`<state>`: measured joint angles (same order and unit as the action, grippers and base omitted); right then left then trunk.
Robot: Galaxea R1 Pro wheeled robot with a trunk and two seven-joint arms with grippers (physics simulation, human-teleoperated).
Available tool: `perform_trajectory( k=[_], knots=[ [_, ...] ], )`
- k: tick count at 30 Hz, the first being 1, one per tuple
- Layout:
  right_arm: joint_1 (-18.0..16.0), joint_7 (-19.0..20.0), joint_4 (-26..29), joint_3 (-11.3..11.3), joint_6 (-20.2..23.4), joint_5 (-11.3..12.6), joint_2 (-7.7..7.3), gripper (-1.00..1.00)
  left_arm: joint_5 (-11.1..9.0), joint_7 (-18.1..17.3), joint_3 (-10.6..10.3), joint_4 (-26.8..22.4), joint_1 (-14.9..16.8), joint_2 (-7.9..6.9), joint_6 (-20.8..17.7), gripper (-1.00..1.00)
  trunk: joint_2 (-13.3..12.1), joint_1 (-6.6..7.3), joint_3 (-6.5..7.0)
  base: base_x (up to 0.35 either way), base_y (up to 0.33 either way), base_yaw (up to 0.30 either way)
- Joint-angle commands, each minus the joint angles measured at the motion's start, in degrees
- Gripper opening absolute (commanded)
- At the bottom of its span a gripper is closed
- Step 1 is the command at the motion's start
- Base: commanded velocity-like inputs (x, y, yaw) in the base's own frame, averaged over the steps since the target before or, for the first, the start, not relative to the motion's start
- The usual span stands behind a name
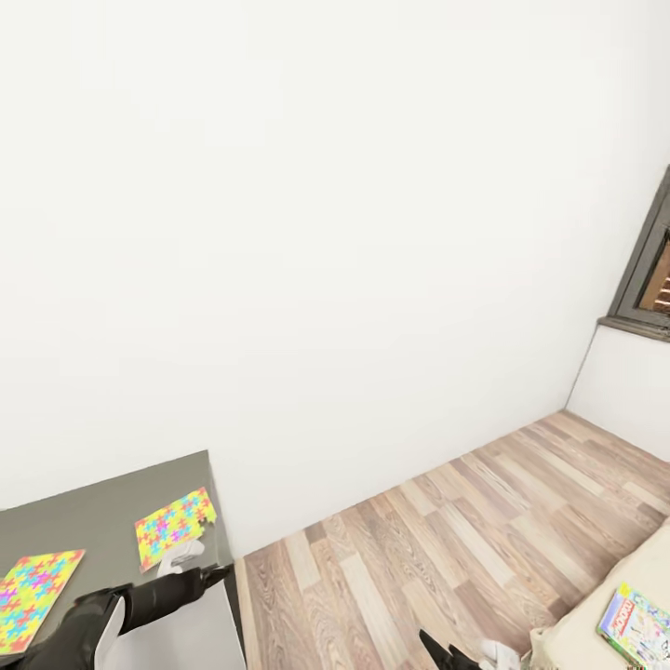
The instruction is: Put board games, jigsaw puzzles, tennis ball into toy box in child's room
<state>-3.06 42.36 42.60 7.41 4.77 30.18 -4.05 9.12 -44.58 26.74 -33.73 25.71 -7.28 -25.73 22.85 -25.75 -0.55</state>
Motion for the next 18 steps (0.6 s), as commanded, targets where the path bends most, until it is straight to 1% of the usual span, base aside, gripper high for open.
perform_trajectory(
  k=[1,3,6,11,13,18],
  knots=[
    [0.0,0.3,0.0,0.1,0.5,0.6,-0.05,1.0,0.5,-0.5,0.4,-0.1,0.0,0.06,-0.4,1.0,0.1,-0.03,-0.02,0.0,0.0,-0.255],
    [0.0,0.3,-0.1,0.2,0.5,0.6,-0.16,1.0,0.5,-0.5,0.4,-0.1,0.0,0.07,-0.4,1.0,0.1,-0.03,0.07,0.0,0.0,-0.255],
    [0.0,0.3,-0.1,1.0,0.5,0.6,-0.27,1.0,0.5,-0.5,0.4,-0.1,0.0,0.03,-0.4,1.0,0.1,-0.03,0.2,0.0,0.0,-0.255],
    [0.1,1.0,-0.1,3.4,0.5,0.7,-0.28,1.0,0.5,-0.5,0.4,-0.1,0.0,0.06,-0.3,1.0,0.1,-0.03,0.41,0.0,0.0,-0.255],
    [0.1,1.3,-0.1,4.0,0.5,0.7,-0.27,1.0,0.5,-0.5,0.4,-0.1,0.0,0.14,-0.2,1.0,0.1,-0.03,0.49,0.0,0.0,-0.256],
    [0.1,1.4,-0.2,4.4,0.5,0.7,-0.3,1.0,0.5,-0.5,0.4,-0.1,0.0,0.22,-0.1,1.0,0.1,-0.03,0.7,0.0,0.0,-0.256]
  ],
)
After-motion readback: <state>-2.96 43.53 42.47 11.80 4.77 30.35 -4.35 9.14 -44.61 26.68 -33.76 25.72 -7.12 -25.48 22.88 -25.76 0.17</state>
